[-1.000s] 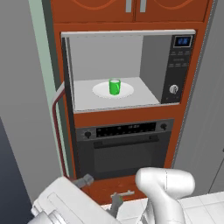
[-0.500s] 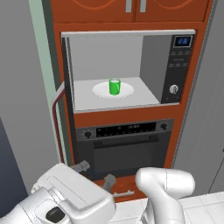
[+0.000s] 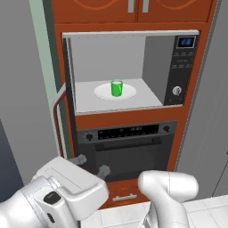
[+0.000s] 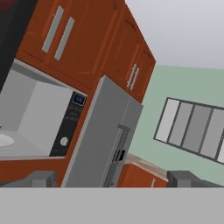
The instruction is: Pick the mug from the counter and place it inside the microwave. Then close the microwave.
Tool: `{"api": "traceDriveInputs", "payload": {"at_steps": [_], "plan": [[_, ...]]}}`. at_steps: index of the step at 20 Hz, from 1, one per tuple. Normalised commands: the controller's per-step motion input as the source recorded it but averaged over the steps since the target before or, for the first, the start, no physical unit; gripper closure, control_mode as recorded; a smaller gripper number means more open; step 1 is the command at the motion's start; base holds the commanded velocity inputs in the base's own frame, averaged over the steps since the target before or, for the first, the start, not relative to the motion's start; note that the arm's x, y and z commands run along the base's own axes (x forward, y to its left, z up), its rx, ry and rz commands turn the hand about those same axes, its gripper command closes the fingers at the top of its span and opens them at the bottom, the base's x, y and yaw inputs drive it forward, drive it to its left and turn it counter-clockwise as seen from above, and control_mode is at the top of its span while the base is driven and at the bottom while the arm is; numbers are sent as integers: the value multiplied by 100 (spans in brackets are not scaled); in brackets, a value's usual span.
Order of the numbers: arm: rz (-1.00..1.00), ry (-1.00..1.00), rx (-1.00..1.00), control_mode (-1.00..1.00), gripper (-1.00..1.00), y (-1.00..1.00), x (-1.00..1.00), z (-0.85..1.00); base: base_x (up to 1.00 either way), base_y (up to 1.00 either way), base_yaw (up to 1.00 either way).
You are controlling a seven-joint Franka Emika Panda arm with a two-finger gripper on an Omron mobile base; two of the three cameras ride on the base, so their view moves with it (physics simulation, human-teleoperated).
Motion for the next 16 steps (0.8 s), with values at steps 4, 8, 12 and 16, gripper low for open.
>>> {"api": "traceDriveInputs", "payload": {"at_steps": [4, 8, 12, 16], "plan": [[0, 0, 0, -100, -100, 12, 31, -17, 0, 0, 0], [-1, 0, 0, -100, -100, 13, 30, -16, 0, 0, 0], [-2, 0, 0, -100, -100, 30, 19, -23, 0, 0, 0], [-1, 0, 0, -100, -100, 43, 3, -18, 0, 0, 0]]}}
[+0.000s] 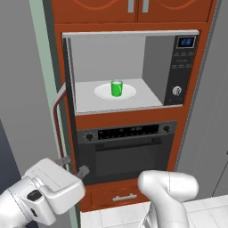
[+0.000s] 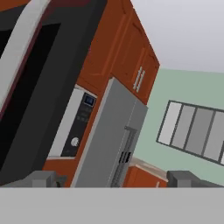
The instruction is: Pick the mug from the counter and place it inside the microwave. Then close the microwave.
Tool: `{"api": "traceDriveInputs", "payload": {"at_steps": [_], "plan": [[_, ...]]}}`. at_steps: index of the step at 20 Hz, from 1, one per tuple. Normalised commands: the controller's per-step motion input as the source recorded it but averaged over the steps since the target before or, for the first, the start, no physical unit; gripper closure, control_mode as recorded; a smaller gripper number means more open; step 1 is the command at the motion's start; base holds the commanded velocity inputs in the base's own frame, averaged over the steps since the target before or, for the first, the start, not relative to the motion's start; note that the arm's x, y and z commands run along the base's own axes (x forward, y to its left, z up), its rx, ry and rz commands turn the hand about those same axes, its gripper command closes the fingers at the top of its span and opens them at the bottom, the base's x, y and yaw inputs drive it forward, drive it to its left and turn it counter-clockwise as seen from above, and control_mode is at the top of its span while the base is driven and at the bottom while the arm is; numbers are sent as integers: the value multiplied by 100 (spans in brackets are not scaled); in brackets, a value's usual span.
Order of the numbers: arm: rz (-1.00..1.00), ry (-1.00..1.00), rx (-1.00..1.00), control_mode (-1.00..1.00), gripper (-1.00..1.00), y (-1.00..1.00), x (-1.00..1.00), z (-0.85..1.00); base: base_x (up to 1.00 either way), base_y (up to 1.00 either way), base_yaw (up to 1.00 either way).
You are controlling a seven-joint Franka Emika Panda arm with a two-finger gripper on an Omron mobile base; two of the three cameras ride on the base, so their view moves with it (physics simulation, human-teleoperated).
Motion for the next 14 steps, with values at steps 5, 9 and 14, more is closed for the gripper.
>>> {"api": "traceDriveInputs", "payload": {"at_steps": [5, 9, 14], "plan": [[-1, 0, 0, -100, -100, 34, 18, -12, 0, 0, 0], [-4, 0, 0, -100, -100, 26, 39, -14, 0, 0, 0], [-9, 0, 0, -100, -100, 40, 27, -18, 0, 0, 0]]}}
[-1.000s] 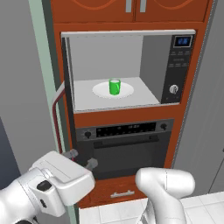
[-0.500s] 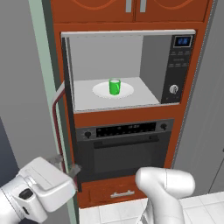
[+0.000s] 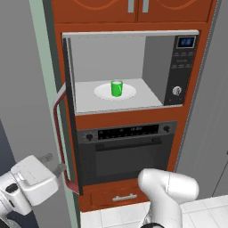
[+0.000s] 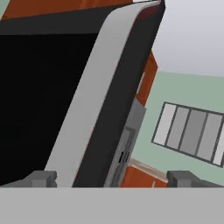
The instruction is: Pick the mug from the counter and place it inside the microwave. Then close the microwave.
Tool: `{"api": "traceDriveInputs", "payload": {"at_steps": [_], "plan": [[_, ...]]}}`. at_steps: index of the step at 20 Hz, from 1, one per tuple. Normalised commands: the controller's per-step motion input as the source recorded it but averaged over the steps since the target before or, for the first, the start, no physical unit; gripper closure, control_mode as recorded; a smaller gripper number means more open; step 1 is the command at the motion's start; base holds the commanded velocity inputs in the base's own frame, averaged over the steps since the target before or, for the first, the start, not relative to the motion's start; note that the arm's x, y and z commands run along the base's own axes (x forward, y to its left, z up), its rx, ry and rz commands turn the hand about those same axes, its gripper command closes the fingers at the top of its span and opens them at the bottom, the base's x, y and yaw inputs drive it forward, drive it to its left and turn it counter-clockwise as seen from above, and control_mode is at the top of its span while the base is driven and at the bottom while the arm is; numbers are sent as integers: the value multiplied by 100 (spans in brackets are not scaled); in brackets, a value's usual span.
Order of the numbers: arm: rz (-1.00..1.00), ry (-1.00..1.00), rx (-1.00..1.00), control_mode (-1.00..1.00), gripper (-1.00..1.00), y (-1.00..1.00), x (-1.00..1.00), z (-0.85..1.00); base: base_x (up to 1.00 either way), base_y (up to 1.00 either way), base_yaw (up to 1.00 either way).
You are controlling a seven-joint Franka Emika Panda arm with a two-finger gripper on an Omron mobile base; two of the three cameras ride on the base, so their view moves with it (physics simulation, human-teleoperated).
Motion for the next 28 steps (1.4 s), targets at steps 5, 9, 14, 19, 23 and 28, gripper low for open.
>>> {"api": "traceDriveInputs", "payload": {"at_steps": [5, 9, 14, 19, 23, 28], "plan": [[-8, 0, 0, -100, -100, 38, 29, -21, 0, 0, 0], [-2, 0, 0, -100, -100, 14, 28, -19, 0, 0, 0], [0, 0, 0, -100, -100, 5, 22, -14, 0, 0, 0], [0, 1, 0, -100, -100, -10, 11, 0, 0, 0, 0], [1, 4, 0, -100, -100, -40, 2, 0, 0, 0, 0], [2, 2, 0, -100, -100, -45, 0, 0, 0, 0, 0]]}}
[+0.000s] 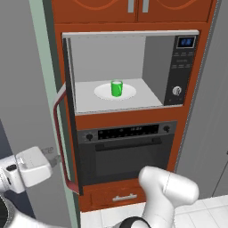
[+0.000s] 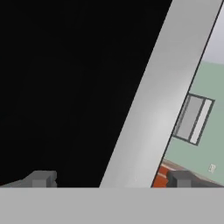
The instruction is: Pick the mug from the counter and place it inside the microwave. Then close the microwave.
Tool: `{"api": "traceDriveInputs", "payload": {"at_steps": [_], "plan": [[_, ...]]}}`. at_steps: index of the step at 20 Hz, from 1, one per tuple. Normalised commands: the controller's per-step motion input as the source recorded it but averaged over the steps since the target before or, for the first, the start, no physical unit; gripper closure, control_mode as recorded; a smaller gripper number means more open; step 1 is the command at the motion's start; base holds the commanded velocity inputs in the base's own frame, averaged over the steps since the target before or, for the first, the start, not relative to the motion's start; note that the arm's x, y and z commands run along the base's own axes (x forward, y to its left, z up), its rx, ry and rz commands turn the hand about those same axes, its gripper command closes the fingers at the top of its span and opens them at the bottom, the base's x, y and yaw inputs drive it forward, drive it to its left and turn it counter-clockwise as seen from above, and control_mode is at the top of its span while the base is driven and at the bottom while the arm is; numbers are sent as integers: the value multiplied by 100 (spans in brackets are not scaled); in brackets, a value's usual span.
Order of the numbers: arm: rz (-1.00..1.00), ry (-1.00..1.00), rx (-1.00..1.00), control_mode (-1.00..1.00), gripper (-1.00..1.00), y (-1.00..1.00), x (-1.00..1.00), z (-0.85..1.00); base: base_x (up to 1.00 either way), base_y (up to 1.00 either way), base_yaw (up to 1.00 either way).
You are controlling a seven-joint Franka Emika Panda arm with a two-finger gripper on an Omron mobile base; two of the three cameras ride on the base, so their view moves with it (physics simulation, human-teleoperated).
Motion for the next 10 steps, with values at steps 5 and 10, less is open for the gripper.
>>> {"api": "traceDriveInputs", "payload": {"at_steps": [5, 10], "plan": [[3, 2, 0, -100, -100, -55, 0, 0, 0, 0, 0], [4, 1, 0, -100, -100, -61, 0, 3, 0, 0, 0]]}}
